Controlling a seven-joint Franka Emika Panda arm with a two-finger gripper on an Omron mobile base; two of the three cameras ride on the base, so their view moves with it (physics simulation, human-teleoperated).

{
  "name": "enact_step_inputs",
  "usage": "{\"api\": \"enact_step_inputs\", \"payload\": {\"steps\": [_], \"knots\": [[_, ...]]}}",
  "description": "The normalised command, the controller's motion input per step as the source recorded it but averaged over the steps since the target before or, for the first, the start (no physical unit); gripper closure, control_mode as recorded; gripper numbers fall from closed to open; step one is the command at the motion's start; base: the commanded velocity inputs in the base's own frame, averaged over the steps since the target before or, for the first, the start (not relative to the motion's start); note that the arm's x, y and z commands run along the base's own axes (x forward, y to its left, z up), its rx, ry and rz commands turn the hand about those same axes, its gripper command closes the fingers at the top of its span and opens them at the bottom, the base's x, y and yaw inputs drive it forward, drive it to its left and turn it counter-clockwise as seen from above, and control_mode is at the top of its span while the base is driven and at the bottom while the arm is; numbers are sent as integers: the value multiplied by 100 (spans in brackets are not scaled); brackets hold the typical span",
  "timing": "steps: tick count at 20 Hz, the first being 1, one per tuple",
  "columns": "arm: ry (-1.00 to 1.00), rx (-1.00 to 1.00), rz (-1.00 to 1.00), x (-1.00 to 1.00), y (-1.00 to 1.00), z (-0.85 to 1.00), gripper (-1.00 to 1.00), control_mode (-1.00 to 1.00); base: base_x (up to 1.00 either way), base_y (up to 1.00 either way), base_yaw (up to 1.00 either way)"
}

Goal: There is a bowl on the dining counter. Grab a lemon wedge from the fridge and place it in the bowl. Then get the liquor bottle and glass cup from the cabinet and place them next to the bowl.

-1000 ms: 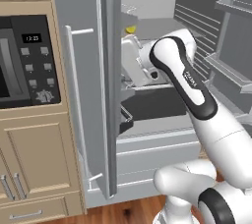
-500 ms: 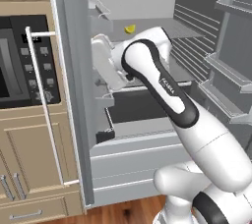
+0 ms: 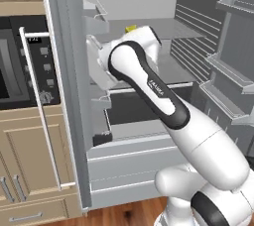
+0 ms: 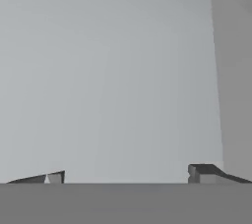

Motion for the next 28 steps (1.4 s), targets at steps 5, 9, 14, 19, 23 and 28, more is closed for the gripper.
{"api": "enact_step_inputs", "payload": {"steps": [5, 9, 14, 19, 23, 28], "knots": [[-30, 0, 0, -79, -57, -6, -100, -100, 0, 0, 0], [-26, 0, -1, -59, -69, -1, -100, -100, 0, 0, 0], [-22, 0, -7, -17, -47, 0, -100, -100, 0, 0, 0], [-30, -2, -13, -55, -42, 8, -100, -100, 0, 0, 0], [-31, -21, -15, -56, -40, 25, -100, -100, 0, 0, 0], [-16, -28, -17, -41, -47, 24, -100, -100, 0, 0, 0]]}}
